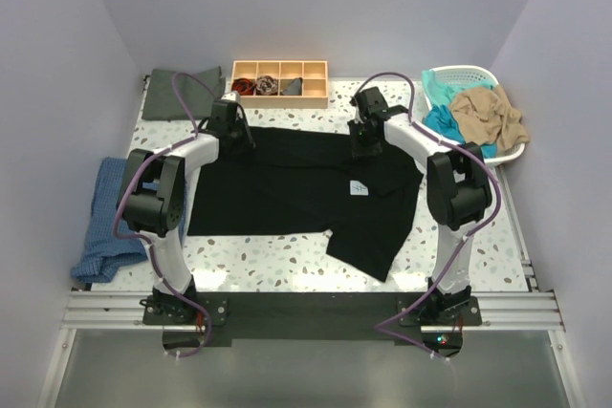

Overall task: Fold and stack the t-shirts
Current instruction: Fold the tshirt

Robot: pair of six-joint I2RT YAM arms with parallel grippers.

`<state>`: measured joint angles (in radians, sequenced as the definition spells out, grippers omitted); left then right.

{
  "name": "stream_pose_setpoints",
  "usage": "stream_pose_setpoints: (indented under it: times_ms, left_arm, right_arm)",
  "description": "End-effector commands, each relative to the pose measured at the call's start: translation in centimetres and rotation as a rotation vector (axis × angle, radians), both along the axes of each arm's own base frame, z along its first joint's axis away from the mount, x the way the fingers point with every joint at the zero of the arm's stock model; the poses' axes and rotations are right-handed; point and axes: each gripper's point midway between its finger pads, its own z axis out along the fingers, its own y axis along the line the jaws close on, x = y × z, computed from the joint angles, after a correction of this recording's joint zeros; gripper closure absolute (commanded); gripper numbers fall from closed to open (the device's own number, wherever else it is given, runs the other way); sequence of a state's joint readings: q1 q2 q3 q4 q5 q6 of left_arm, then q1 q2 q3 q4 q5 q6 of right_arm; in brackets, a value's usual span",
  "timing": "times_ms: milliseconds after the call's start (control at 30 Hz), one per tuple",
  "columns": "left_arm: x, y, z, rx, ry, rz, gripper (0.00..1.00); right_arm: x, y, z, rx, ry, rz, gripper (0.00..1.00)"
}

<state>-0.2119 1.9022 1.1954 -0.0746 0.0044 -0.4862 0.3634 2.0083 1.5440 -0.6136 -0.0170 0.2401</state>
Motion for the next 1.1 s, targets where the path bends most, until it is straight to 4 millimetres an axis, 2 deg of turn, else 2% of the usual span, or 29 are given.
stream_pose_setpoints:
  times_ms: [0, 33, 100, 333, 367, 400, 567, 600, 967, 1067]
  left_arm:
    - [0.4, -0.4, 0.6, 0.001, -0.023, -0.021, 0.7]
    - [0.4, -0.3, 0.5, 0.001, -0.02, -0.019, 0.7]
    - [0.4, -0.4, 0.5, -0.001, -0.019, -0.019, 0.7]
    - [0.4, -0.4, 0.4, -0.002, -0.016, -0.019, 0.7]
    - [0.4, -0.4, 0.5, -0.004, -0.02, -0.02, 0.7]
    - [0.4, -0.4, 0.4, -0.006, -0.02, -0.02, 0.7]
    - [0.5, -0.6, 0.4, -0.015, -0.019, -0.025, 0.7]
    - [0.4, -0.8, 0.3, -0.017, -0.018, -0.028, 0.7]
    - [0.4, -0.6, 0.1, -0.015, -0.013, -0.026, 0.7]
    - [0.4, -0.7, 0.0, -0.014, -0.01, -0.027, 0.7]
  right_arm:
    - [0.2, 0.0, 0.5, 0.005, -0.015, -0.001, 0.84]
    - [0.3, 0.1, 0.8, 0.009, -0.025, -0.001, 0.94]
    - [0.2, 0.1, 1.2, 0.018, -0.035, 0.004, 1.0]
    - [-0.6, 0.1, 3.1, 0.044, -0.076, 0.018, 1.0]
    - [-0.5, 0.1, 3.3, 0.049, -0.086, 0.019, 0.65]
    - [-0.7, 0.1, 3.2, 0.048, -0.088, 0.02, 0.55]
    - [0.0, 0.4, 3.5, 0.058, -0.11, 0.014, 0.46]
    - [0.4, 0.5, 3.7, 0.062, -0.117, 0.015, 0.46]
    - [1.9, 1.0, 0.8, 0.043, -0.081, 0.022, 0.46]
    - [2.3, 1.1, 0.5, 0.043, -0.082, 0.022, 0.49]
